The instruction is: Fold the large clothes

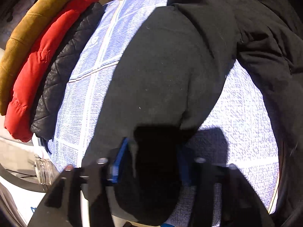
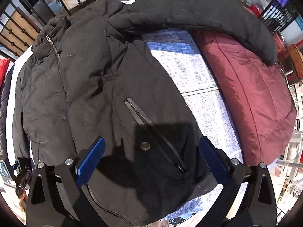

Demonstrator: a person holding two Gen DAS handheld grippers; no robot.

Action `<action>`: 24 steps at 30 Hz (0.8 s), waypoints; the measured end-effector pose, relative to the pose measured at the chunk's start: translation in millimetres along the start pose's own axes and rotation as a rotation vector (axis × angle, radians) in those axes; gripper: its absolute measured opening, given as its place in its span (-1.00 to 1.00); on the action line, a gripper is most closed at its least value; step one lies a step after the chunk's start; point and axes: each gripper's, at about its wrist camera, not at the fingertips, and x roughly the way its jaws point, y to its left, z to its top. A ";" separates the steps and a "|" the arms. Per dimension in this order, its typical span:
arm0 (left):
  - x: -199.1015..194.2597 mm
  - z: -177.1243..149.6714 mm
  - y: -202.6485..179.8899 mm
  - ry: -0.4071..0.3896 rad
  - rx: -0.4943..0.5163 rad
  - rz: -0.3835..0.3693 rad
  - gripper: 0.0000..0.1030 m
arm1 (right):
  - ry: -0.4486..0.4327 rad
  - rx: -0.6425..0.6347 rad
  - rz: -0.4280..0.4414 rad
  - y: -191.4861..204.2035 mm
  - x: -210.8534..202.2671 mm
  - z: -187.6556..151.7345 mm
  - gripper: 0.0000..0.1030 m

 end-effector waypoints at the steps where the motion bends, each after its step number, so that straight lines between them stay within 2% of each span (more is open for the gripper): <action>1: -0.3 2.9 5.9 -0.002 -0.025 -0.007 -0.51 | 0.000 0.015 -0.005 -4.1 -0.8 0.2 0.90; 2: -1.4 7.2 15.0 -0.004 -0.061 -0.015 -0.62 | 0.002 0.025 -0.005 -7.9 -2.5 -4.3 0.90; 4: -3.7 16.6 35.0 -0.021 -0.128 -0.012 -0.69 | -0.003 0.050 -0.012 -14.5 -6.5 -10.8 0.90; 7: -0.6 39.9 72.2 -0.041 -0.223 -0.002 -0.70 | -0.010 0.074 -0.017 -17.7 -5.8 -14.8 0.90; 9: 1.9 57.2 87.7 -0.058 -0.247 0.023 -0.70 | -0.003 0.074 -0.019 -17.9 -4.0 -15.3 0.90; 14: 9.6 117.3 120.5 -0.102 -0.272 0.051 -0.70 | -0.004 0.073 -0.018 -19.1 -6.9 -18.5 0.90; 17: 14.7 148.9 117.6 -0.092 -0.236 0.044 -0.69 | -0.009 0.059 -0.027 -22.7 -7.8 -22.4 0.90; 19: 13.6 156.5 107.3 -0.092 -0.196 0.040 -0.64 | -0.003 0.059 -0.040 -28.0 -4.7 -26.7 0.90; 21: 8.7 153.0 92.2 -0.102 -0.131 0.071 -0.49 | 0.004 0.069 -0.055 -35.2 -0.6 -32.1 0.90; 23: 1.7 142.9 85.9 -0.122 -0.109 0.105 0.24 | 0.012 0.094 -0.071 -46.2 3.6 -38.1 0.90; 24: -2.8 136.3 87.1 -0.134 -0.120 0.096 0.37 | 0.015 0.107 -0.077 -51.4 5.3 -40.2 0.90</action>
